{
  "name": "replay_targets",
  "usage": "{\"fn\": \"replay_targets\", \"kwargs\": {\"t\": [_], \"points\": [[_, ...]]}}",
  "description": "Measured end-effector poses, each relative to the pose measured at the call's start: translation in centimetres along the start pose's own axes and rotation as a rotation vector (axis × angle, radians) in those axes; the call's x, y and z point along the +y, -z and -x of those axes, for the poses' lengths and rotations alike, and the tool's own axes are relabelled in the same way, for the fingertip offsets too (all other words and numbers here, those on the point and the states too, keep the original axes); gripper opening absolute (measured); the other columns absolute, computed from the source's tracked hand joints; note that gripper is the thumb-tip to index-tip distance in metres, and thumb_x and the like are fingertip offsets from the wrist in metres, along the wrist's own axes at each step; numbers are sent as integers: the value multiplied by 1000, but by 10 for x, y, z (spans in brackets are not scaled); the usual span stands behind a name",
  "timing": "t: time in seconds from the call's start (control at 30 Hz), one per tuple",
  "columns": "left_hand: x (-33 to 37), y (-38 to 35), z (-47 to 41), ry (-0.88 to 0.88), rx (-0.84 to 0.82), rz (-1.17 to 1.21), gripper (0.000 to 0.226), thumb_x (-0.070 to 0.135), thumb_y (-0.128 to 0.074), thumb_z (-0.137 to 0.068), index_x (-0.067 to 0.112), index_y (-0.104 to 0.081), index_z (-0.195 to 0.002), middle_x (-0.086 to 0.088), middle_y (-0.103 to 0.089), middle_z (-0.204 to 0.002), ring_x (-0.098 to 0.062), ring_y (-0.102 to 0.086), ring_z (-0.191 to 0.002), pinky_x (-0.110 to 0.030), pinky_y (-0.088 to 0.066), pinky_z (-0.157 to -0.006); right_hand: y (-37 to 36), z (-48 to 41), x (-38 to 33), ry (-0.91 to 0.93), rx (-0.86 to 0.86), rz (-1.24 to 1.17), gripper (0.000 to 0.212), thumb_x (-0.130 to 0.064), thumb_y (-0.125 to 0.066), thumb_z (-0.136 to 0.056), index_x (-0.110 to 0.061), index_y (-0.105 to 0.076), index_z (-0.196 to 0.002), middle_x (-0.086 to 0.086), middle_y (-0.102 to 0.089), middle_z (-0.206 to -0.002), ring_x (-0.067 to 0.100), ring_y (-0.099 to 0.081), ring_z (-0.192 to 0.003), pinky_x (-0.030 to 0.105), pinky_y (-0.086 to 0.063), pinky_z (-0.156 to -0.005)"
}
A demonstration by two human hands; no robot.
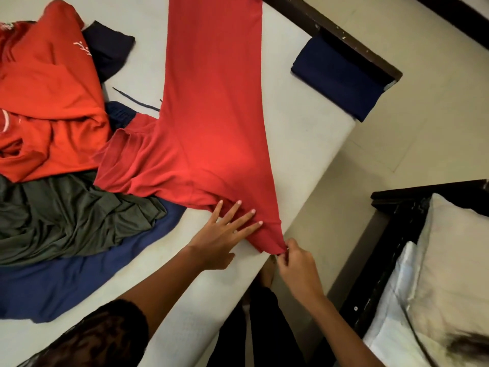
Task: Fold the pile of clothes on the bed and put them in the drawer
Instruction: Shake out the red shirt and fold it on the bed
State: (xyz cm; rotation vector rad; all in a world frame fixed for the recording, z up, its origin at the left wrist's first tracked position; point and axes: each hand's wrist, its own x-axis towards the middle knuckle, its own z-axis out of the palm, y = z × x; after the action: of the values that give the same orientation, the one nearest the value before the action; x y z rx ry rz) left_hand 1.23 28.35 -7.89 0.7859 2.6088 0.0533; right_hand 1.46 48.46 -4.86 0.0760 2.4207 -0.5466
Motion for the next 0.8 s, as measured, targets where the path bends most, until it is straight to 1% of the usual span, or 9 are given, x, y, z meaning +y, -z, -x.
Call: {"fn": "replay_targets", "kwargs": {"t": [0.1, 0.27, 0.37, 0.43, 0.5, 0.57, 0.63, 0.73, 0.8], "points": [[5, -2, 2, 46, 46, -20, 102, 35, -87, -45, 20, -46, -138, -10, -48, -140, -41, -44, -127, -59, -34, -98, -4, -12, -2, -21, 21, 128, 29, -10, -49, -91, -4, -52, -120, 15, -63, -109, 31, -58, -99, 35, -44, -79], [10, -1, 0, 157, 163, 23, 103, 38, -82, -57, 13, -30, -142, -13, -37, -147, -39, -34, -134, -60, -29, -103, -6, -14, 6, 306, 266, 319, 88, -12, -78, -57, -1, -40, -136, 22, -45, -138, 37, -44, -127, 51, -46, -97], [7, -10, 5, 237, 62, 66, 106, 50, -76, -61, 13, -23, -145, -13, -29, -151, -41, -27, -137, -63, -27, -105, -13, -19, -1, 595, 257, 505, 106, -26, -80, -54, -7, -27, -144, 18, -29, -150, 34, -24, -140, 50, -27, -110], [4, -14, 7, 235, -10, 172, 104, 49, -68, -72, 17, -7, -149, -11, -8, -155, -37, -5, -140, -62, -22, -108, -25, -25, -6, 607, 183, 577, 111, -32, -85, -49, -6, -29, -142, 17, -36, -147, 33, -32, -137, 48, -29, -109], [-1, -10, 5, 253, -63, 263, 86, 34, -54, -85, 17, 1, -150, -5, 10, -153, -29, 10, -141, -53, -10, -115, -34, -27, -11, 532, 143, 580, 110, -32, -89, -41, -3, -42, -136, 19, -48, -138, 34, -48, -127, 48, -42, -98], [-10, 2, 8, 263, 54, 303, 66, 19, -42, -85, 7, -24, -147, -11, -14, -155, -29, -16, -143, -47, -26, -112, -37, -26, -18, 492, 132, 605, 92, -35, -85, -43, -1, -58, -125, 21, -57, -128, 34, -56, -118, 53, -45, -91], [-27, 5, 14, 354, 269, 355, 55, 14, -36, -76, 1, -56, -125, -18, -50, -136, -34, -50, -124, -45, -48, -93, -31, -27, -30, 513, 217, 629, 64, -44, -64, -59, -4, -70, -109, 19, -64, -117, 33, -63, -108, 58, -38, -98], [-63, 10, 30, 640, 560, 349, 43, 12, -39, -73, 1, -64, -107, -17, -61, -120, -34, -59, -109, -37, -46, -82, -15, -41, -60, 599, 355, 488, 48, -41, -43, -75, -7, -73, -89, 14, -70, -105, 29, -65, -99, 54, -24, -103], [-91, 17, 41, 844, 662, 382, 40, 15, -39, -75, 3, -63, -104, -17, -62, -113, -34, -58, -103, -39, -40, -79, -12, -56, -87, 693, 366, 403, 43, -34, -41, -80, -5, -71, -93, 16, -67, -111, 31, -63, -105, 49, -34, -104]]}}
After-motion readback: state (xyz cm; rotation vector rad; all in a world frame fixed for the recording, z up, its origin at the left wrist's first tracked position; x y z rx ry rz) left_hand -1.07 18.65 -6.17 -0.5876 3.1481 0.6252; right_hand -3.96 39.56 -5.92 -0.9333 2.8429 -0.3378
